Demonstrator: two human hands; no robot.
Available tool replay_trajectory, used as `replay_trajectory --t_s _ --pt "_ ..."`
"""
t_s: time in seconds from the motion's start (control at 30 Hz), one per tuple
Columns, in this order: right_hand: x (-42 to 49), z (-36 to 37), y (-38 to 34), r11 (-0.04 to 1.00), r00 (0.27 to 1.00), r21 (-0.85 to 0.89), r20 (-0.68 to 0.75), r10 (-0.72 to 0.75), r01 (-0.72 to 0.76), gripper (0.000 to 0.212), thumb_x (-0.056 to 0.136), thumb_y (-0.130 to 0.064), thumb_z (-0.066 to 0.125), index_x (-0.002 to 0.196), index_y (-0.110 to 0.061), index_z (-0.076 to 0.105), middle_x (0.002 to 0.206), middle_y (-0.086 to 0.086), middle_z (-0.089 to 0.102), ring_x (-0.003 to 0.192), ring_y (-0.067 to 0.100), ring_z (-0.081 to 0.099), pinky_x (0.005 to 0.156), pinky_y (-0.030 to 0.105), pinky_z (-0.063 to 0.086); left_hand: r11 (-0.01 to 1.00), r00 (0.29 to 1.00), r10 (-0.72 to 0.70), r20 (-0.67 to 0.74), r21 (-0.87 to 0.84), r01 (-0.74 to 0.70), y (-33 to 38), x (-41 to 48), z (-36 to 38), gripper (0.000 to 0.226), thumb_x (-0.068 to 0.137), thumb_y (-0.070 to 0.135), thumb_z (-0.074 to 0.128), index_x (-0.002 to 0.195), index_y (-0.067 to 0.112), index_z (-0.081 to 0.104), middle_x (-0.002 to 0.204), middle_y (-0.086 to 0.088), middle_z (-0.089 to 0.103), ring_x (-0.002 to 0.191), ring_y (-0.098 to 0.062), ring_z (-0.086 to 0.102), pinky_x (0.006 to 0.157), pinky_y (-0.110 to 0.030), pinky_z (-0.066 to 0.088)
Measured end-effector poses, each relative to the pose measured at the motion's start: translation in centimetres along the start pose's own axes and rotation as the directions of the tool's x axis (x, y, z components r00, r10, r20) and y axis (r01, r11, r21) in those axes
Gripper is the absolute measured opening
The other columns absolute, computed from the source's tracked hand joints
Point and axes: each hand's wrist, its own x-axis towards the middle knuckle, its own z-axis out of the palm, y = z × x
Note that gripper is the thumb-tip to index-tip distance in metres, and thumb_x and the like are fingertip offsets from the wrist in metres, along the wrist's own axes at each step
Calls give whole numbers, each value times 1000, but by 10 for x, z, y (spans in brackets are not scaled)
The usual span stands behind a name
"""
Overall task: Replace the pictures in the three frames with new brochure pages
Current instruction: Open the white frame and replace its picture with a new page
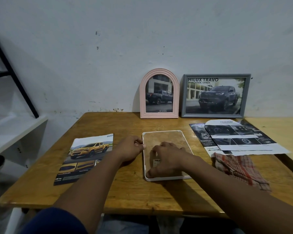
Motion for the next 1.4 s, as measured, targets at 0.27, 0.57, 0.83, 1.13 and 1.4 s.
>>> replay_trajectory --t_s 0.27,0.57,0.83,1.13,1.4 --pt "16 -10 -18 996 988 -50 134 78 -72 112 61 -72 73 149 -16 32 151 16 39 140 39 33 115 58 28 1000 1000 -20 6 -20 20 -4 6 2 29 99 34 63 127 24 65 117 1 67 97 -10 60 74 -29 43" --pt "14 -8 -26 996 988 -50 127 83 -77 114 62 -71 72 150 -13 29 152 18 37 144 41 28 115 59 27 1000 1000 -1 -5 -13 1 -8 7 3 24 99 33 62 121 25 68 112 3 68 97 -11 60 74 -31 42" --pt "8 -10 -36 949 987 -274 49 -151 158 92 57 -90 60 114 -18 68 97 2 59 95 24 56 87 45 52 1000 1000 -3 -14 -12 3 -7 7 6 23 101 29 59 123 25 66 113 1 68 98 -13 61 79 -34 45" --pt "-6 -9 -34 902 970 -370 -9 -242 222 78 65 -87 57 99 -19 72 79 -2 53 83 21 59 80 44 55 999 999 27 -35 32 -26 -9 6 10 26 101 30 59 125 24 66 116 1 68 101 -14 61 82 -33 45" --pt "-26 -12 -43 869 944 -406 -45 -326 281 61 82 -60 69 111 -6 66 108 12 63 91 27 58 71 34 41 998 996 53 -69 27 -51 -9 3 14 21 100 26 58 117 20 69 109 -3 69 94 -16 62 76 -33 45"
